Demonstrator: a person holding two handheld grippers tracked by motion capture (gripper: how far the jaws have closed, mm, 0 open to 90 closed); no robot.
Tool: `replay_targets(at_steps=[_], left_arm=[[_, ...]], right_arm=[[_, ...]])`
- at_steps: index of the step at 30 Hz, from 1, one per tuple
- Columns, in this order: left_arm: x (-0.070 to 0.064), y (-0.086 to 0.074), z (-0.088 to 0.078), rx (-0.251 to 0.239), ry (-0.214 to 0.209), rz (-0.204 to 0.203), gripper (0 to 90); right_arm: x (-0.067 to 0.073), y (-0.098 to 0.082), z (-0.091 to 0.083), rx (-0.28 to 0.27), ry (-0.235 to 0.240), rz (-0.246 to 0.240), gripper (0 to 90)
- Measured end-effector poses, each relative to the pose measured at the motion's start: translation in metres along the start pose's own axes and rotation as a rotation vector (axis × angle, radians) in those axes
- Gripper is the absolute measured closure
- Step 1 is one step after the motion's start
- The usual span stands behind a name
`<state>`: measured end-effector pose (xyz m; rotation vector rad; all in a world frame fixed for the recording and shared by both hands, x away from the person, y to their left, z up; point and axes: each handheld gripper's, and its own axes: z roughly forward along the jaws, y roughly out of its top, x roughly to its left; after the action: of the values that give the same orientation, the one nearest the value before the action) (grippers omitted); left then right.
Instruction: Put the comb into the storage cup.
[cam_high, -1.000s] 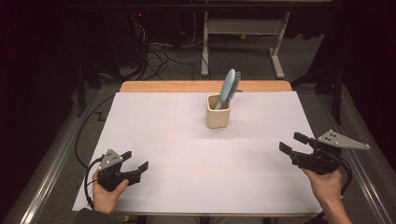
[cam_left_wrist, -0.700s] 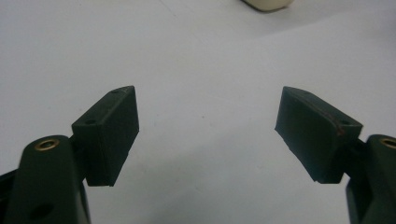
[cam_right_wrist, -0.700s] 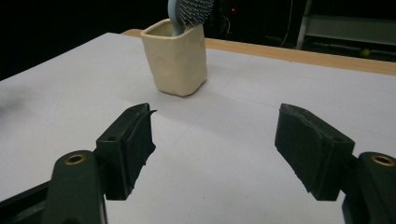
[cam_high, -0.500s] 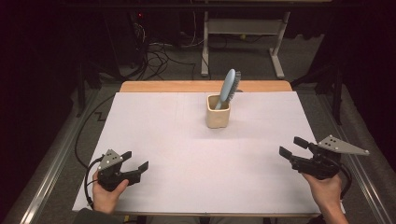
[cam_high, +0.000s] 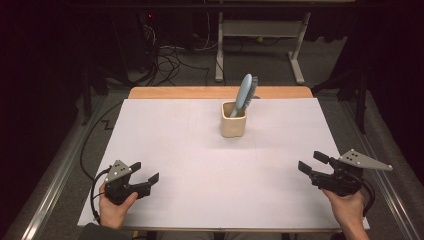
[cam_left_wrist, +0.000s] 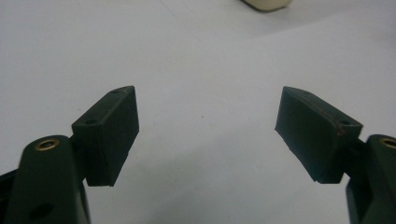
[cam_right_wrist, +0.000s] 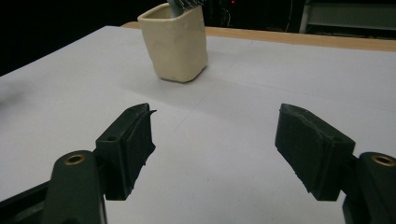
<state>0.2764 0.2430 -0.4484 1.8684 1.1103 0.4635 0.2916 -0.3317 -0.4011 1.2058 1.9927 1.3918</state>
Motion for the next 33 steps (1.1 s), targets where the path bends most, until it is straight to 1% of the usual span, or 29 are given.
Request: replay_targets(at_steps=[11, 15, 25, 33], left_arm=[[0.0, 0.0, 0.0, 0.002, -0.001, 0.002, 22.3], [0.0, 0.0, 0.0, 0.003, -0.001, 0.003, 22.3], [-0.001, 0.0, 0.0, 0.003, -0.004, 0.01, 22.1], [-0.001, 0.0, 0.0, 0.003, -0.004, 0.01, 22.2]], right_arm=[[-0.001, -0.008, 0.001, 0.005, -0.003, 0.01, 27.8], [-0.001, -0.011, 0.002, 0.007, -0.002, 0.007, 27.7], [-0.001, -0.02, 0.006, 0.022, -0.005, 0.014, 27.0], [0.0, -0.027, 0.008, 0.032, -0.005, 0.008, 26.7]])
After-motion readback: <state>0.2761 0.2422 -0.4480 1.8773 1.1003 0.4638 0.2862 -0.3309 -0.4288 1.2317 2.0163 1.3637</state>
